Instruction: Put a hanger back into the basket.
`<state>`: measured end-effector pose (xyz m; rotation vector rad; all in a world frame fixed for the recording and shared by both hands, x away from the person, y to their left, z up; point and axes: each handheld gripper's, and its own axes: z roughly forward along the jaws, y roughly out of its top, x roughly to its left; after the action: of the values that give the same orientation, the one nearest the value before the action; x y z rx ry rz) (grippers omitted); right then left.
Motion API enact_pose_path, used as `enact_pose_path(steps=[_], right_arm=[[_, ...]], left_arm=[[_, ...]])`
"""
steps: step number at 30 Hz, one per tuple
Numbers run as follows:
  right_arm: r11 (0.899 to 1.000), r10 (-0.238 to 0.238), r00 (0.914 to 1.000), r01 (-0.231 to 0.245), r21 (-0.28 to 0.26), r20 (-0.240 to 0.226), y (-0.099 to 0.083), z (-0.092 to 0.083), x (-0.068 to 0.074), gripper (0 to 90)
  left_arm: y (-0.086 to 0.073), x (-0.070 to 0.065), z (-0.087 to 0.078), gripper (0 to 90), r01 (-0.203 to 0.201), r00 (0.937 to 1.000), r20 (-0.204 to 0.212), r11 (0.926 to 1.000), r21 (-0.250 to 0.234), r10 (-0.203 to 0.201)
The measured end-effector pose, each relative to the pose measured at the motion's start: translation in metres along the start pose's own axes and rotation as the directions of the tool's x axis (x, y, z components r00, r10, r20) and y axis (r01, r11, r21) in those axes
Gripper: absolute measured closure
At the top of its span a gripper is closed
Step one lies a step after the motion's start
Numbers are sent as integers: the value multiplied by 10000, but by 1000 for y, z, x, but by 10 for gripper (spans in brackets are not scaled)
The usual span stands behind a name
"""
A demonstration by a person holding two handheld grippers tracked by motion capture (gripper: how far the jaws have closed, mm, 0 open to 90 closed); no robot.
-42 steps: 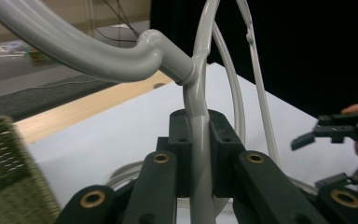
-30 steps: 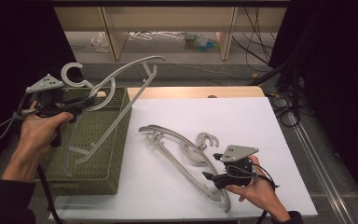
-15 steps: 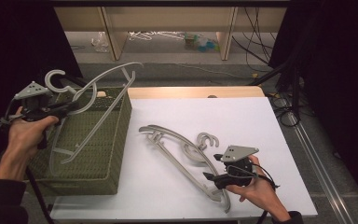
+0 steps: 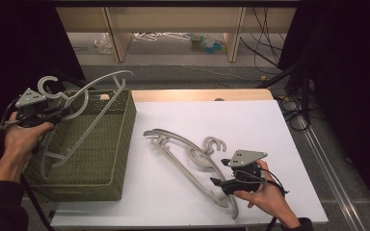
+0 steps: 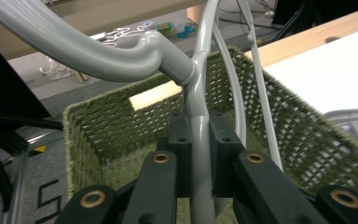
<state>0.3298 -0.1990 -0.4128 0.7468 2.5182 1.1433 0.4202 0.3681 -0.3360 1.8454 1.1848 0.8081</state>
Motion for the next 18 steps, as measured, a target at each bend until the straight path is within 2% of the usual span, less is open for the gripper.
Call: enact_pose_path(steps=[5, 8, 18], right_arm=[[10000, 27, 10000, -27, 20, -19, 0, 0, 0, 294], [10000, -11, 10000, 12, 57, -53, -1, 2, -1, 295], [9999, 22, 9999, -20, 137, -104, -1, 3, -1, 294]], left_arm=[[-10, 7, 3, 814, -240, 9995, -177, 9992, 305, 245], [-15, 11, 3, 814, -162, 9997, -191, 9993, 328, 169], [-29, 17, 1, 814, -234, 9997, -3, 9987, 456, 234]])
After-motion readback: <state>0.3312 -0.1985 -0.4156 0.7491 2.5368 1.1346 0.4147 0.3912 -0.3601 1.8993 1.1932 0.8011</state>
